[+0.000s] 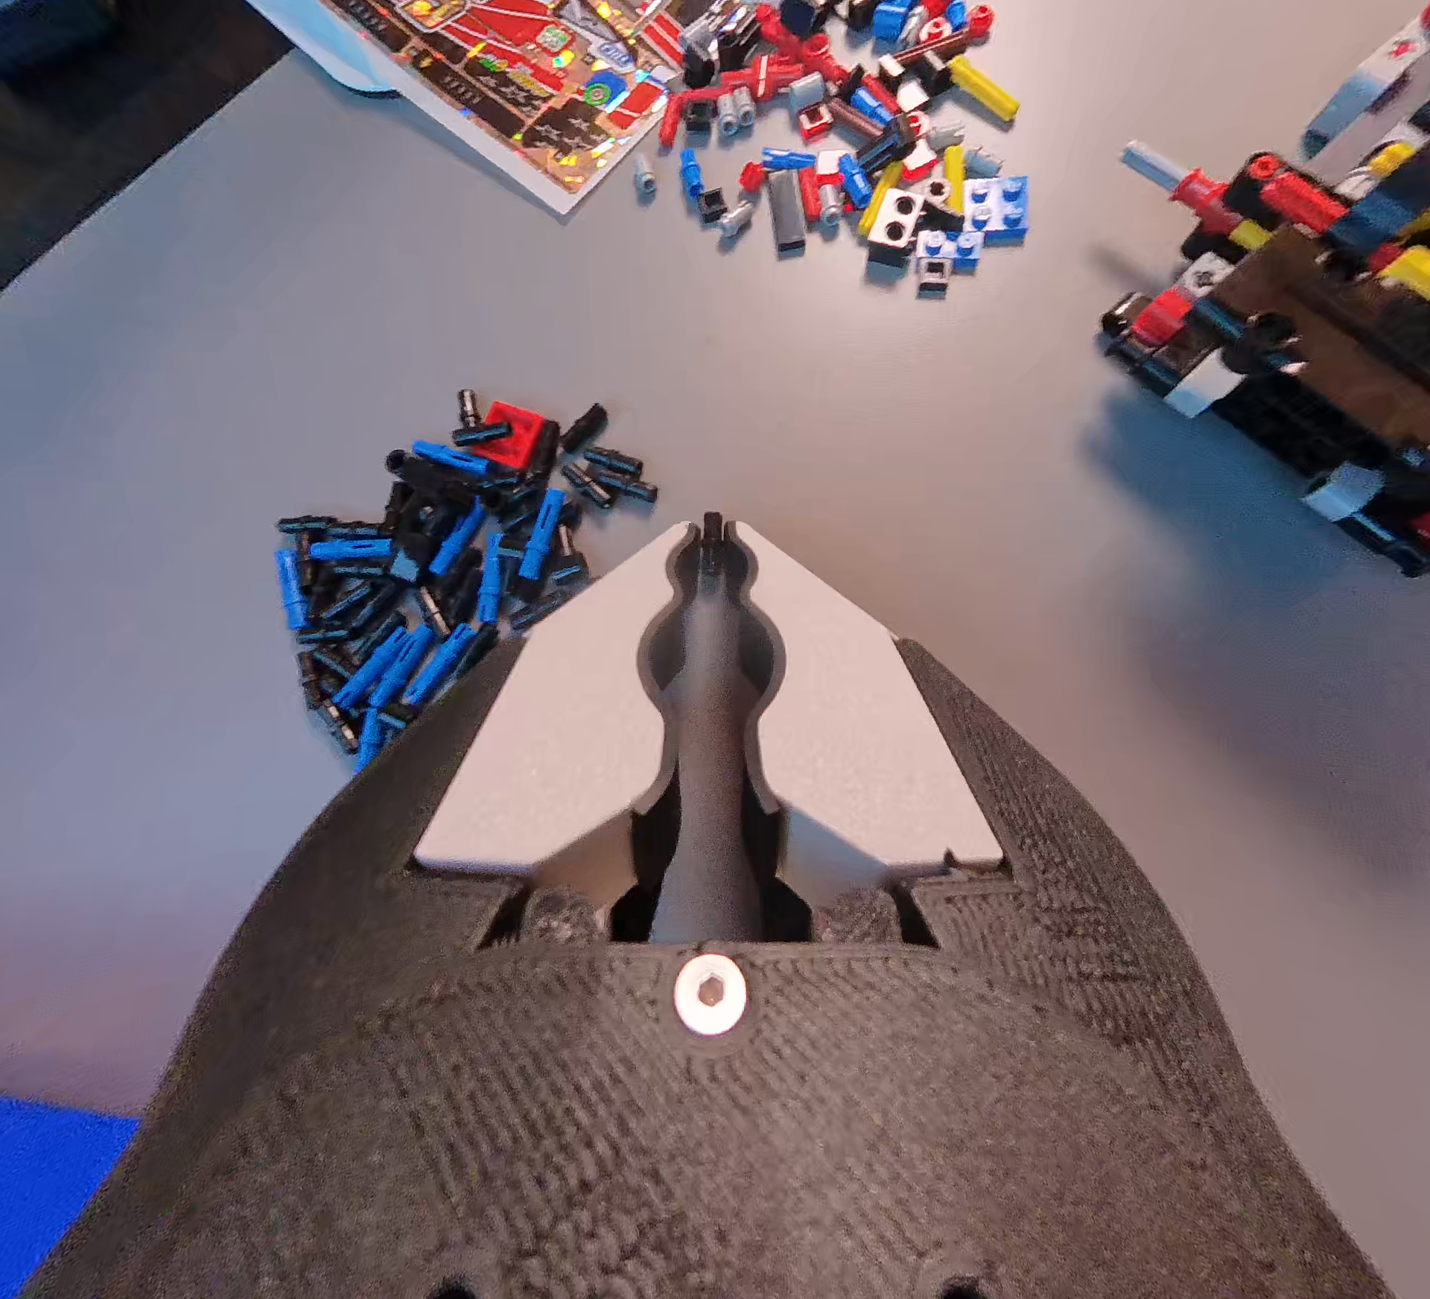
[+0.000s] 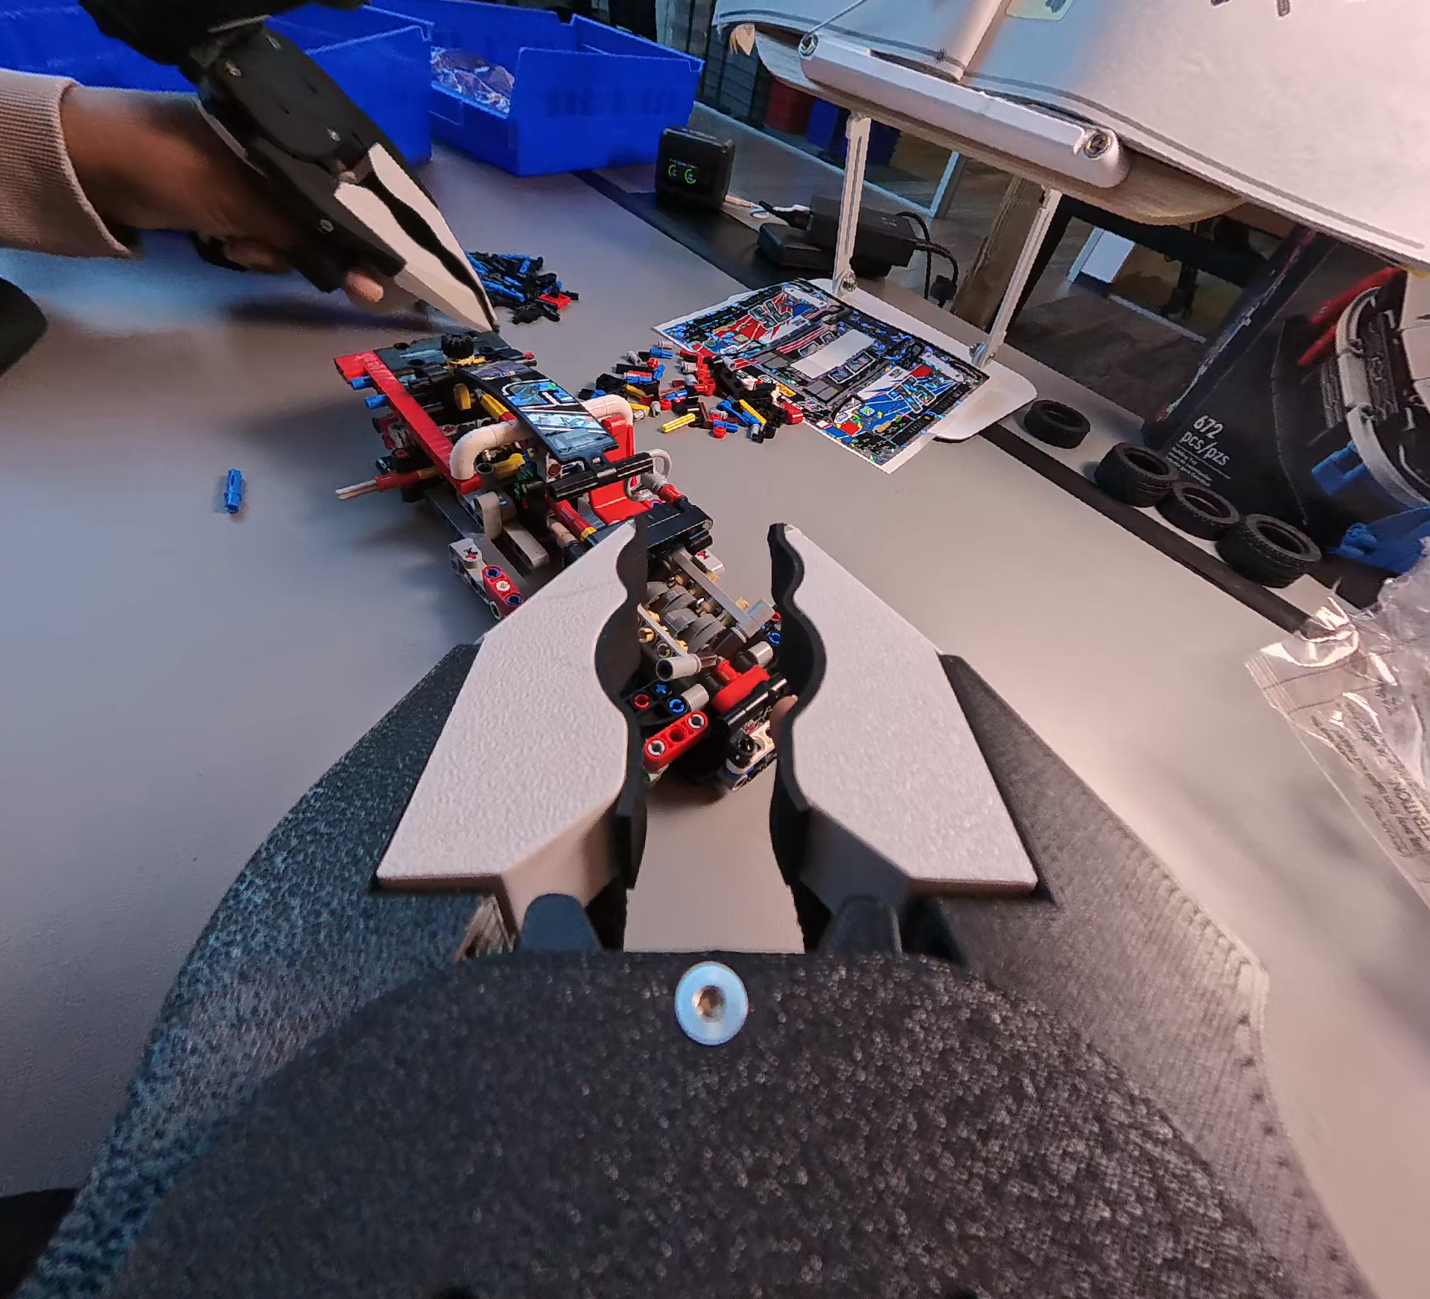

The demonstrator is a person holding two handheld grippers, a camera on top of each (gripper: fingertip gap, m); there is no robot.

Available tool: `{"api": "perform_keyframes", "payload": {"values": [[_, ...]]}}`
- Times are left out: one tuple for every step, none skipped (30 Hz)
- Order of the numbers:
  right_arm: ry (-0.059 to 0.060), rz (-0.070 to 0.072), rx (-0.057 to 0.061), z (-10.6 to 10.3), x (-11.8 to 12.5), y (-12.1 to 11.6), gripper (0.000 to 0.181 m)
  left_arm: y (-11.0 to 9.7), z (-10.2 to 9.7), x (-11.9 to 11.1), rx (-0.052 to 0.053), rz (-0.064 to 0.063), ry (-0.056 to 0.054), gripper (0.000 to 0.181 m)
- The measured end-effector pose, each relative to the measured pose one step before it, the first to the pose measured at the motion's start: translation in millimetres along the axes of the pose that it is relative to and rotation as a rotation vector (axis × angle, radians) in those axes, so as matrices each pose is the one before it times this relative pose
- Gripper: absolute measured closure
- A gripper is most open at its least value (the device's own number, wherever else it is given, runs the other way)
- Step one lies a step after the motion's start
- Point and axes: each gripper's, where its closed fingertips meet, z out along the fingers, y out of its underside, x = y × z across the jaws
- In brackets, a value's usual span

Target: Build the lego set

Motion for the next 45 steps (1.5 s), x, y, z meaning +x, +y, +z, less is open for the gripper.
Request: {"api": "perform_keyframes", "payload": {"values": [[0.0018, 0.0030, 0.0009, -0.07, 0.53, -0.10, 0.153, 1.74, -0.16, -7.11, -0.0088, 0.0113, -0.0406, 0.178], [0.0012, 0.0024, 0.0000, 0.15, 0.46, 0.26, 0.153, 1.73, -0.11, -7.68, -0.0095, 0.0043, -0.0426, 0.178], [0.0003, 0.0018, -0.0014, 0.46, 0.19, 0.53, 0.152, 1.45, -0.05, -6.85, -0.0055, -0.0040, -0.0366, 0.178], [-0.0007, 0.0006, -0.0024, 0.59, -0.18, 0.68, 0.153, -0.14, -0.45, -5.75, 0.0042, -0.0081, -0.0304, 0.177], [-0.0012, -0.0003, -0.0028, 0.81, -0.40, 0.74, 0.153, -1.10, -0.93, -5.03, 0.0094, -0.0082, -0.0268, 0.174], [-0.0010, -0.0010, -0.0028, 0.74, -0.50, 0.72, 0.152, -1.23, -1.20, -3.90, 0.0076, -0.0081, -0.0205, 0.170], [-0.0001, -0.0016, -0.0022, 0.68, -0.51, 0.52, 0.153, -2.33, -1.63, -3.66, 0.0138, -0.0130, -0.0193, 0.168], [0.0008, -0.0017, -0.0017, 0.51, -0.06, 0.45, 0.153, -2.76, -2.19, -3.12, 0.0167, -0.0112, -0.0163, 0.167], [0.0021, -0.0007, -0.0008, 0.45, 0.19, 0.48, 0.153, -2.88, -2.40, -2.18, 0.0156, -0.0079, -0.0116, 0.163], [0.0028, 0.0021, 0.0000, 0.40, 0.58, 0.50, 0.153, -4.39, -2.92, -0.37, 0.0272, -0.0074, -0.0047, 0.160], [0.0036, 0.0051, 0.0006, 0.43, 0.90, 0.50, 0.153, -5.51, -3.52, 1.28, 0.0348, -0.0094, 0.0042, 0.158], [0.0037, 0.0061, 0.0023, 0.42, 1.02, 0.31, 0.153, -6.14, -3.66, 3.56, 0.0393, -0.0125, 0.0168, 0.153], [0.0029, 0.0055, 0.0023, 0.53, 1.02, 0.19, 0.153, -8.40, -4.15, 6.92, 0.0549, -0.0155, 0.0395, 0.149], [0.0023, 0.0039, 0.0009, 0.63, 0.84, 0.61, 0.153, -9.79, -4.77, 9.17, 0.0656, -0.0208, 0.0528, 0.147], [0.0017, 0.0015, -0.0004, 0.48, 0.71, 0.87, 0.153, -9.23, -4.46, 10.28, 0.0608, -0.0239, 0.0584, 0.145], [0.0017, -0.0007, -0.0023, 0.49, 0.58, 1.26, 0.153, -7.11, -3.69, 11.71, 0.0479, -0.0240, 0.0672, 0.144], [-0.0008, -0.0028, -0.0032, 0.34, 0.20, 1.38, 0.153, -5.12, -2.64, 11.34, 0.0374, -0.0257, 0.0633, 0.142], [0.0001, -0.0034, -0.0020, 0.08, 0.30, 1.28, 0.153, -3.64, -2.03, 10.18, 0.0313, -0.0235, 0.0552, 0.141], [-0.0003, -0.0030, -0.0030, -0.12, 0.28, 1.25, 0.153, -1.86, -1.38, 11.07, 0.0211, -0.0150, 0.0600, 0.139], [-0.0054, -0.0029, -0.0003, -0.22, -0.40, 0.65, 0.153, -0.72, -0.72, 10.39, 0.0131, -0.0065, 0.0549, 0.134], [-0.0059, -0.0019, 0.0035, -0.61, -0.55, -0.14, 0.152, -0.48, -0.52, 9.53, 0.0097, 0.0017, 0.0495, 0.130], [-0.0093, -0.0047, -0.0006, -0.80, -0.85, 0.09, 0.149, -0.20, 0.11, 9.48, 0.0054, 0.0047, 0.0499, 0.124], [-0.0183, -0.0056, -0.0048, -0.94, -2.00, 0.44, 0.143, 0.77, 0.72, 7.93, -0.0024, 0.0034, 0.0422, 0.116], [-0.0149, -0.0030, -0.0045, -1.37, -1.51, 0.13, 0.139, 1.25, 1.18, 6.97, -0.0046, 0.0070, 0.0372, 0.110], [-0.0183, -0.0087, -0.0061, -1.84, -2.29, 0.11, 0.135, 1.69, 1.56, 6.22, -0.0072, 0.0095, 0.0324, 0.104], [-0.0229, -0.0082, -0.0182, -1.39, -3.05, 1.84, 0.129, 2.68, 1.91, 5.25, -0.0123, 0.0060, 0.0267, 0.098], [-0.0176, -0.0022, -0.0312, -0.16, -2.45, 3.87, 0.121, 3.68, 2.41, 4.69, -0.0172, 0.0028, 0.0243, 0.094], [-0.0143, -0.0038, -0.0324, 1.10, -2.32, 4.38, 0.113, 4.54, 3.26, 4.46, -0.0211, 0.0013, 0.0234, 0.090], [-0.0078, -0.0096, -0.0288, 2.18, -1.76, 4.06, 0.108, 5.30, 3.96, 3.84, -0.0258, 0.0022, 0.0195, 0.087], [-0.0075, -0.0110, -0.0254, 3.29, -2.00, 3.80, 0.107, 4.68, 3.96, 2.85, -0.0253, 0.0071, 0.0103, 0.086], [-0.0113, -0.0086, -0.0277, 4.20, -2.68, 4.04, 0.107, 3.80, 4.09, 2.23, -0.0233, 0.0121, 0.0039, 0.087], [-0.0091, -0.0114, -0.0343, 5.08, -2.30, 4.75, 0.107, 3.27, 3.89, 1.02, -0.0240, 0.0165, -0.0047, 0.089], [0.0042, -0.0165, -0.0343, 5.07, -0.19, 4.30, 0.108, 3.03, 3.80, 0.29, -0.0251, 0.0223, -0.0107, 0.094], [0.0104, -0.0171, -0.0352, 5.07, 1.39, 4.01, 0.112, 2.93, 3.54, 0.91, -0.0239, 0.0293, -0.0082, 0.098], [0.0018, -0.0173, -0.0287, 4.62, 0.56, 2.67, 0.114, 2.04, 3.33, -0.60, -0.0195, 0.0313, -0.0205, 0.102], [0.0002, -0.0175, -0.0122, 3.85, 0.87, 0.14, 0.118, 1.15, 2.99, -1.09, -0.0143, 0.0320, -0.0244, 0.108], [-0.0008, -0.0143, -0.0024, 2.99, 1.45, -1.40, 0.124, 1.05, 2.79, -0.52, -0.0138, 0.0253, -0.0182, 0.109], [0.0029, -0.0109, 0.0037, 2.18, 2.57, -2.25, 0.130, 0.70, 2.07, -1.05, -0.0085, 0.0218, -0.0184, 0.110], [0.0001, -0.0079, 0.0068, 1.78, 2.82, -2.55, 0.135, -0.31, 1.22, -1.21, -0.0003, 0.0168, -0.0161, 0.113], [-0.0018, -0.0011, -0.0015, 2.31, 2.88, -1.29, 0.138, 0.07, 1.02, -1.55, -0.0011, 0.0073, -0.0139, 0.115], [-0.0142, -0.0023, -0.0033, 2.98, 0.62, -0.83, 0.137, 0.09, 0.72, -1.45, -0.0003, 0.0022, -0.0091, 0.115], [-0.0071, -0.0032, -0.0041, 3.35, 1.42, -0.38, 0.139, 0.02, 0.38, -2.07, -0.0001, -0.0032, -0.0079, 0.115], [0.0044, -0.0063, -0.0019, 3.86, 3.06, -0.67, 0.141, -0.02, 0.10, -2.61, 0.0019, -0.0048, -0.0080, 0.115], [0.0086, -0.0089, -0.0007, 4.12, 3.37, -1.01, 0.142, -0.01, -0.04, -2.93, 0.0023, -0.0074, -0.0079, 0.115], [0.0039, -0.0096, -0.0012, 3.74, 2.68, -1.20, 0.142, 0.50, -0.02, -2.81, -0.0008, -0.0101, -0.0045, 0.115]]}}
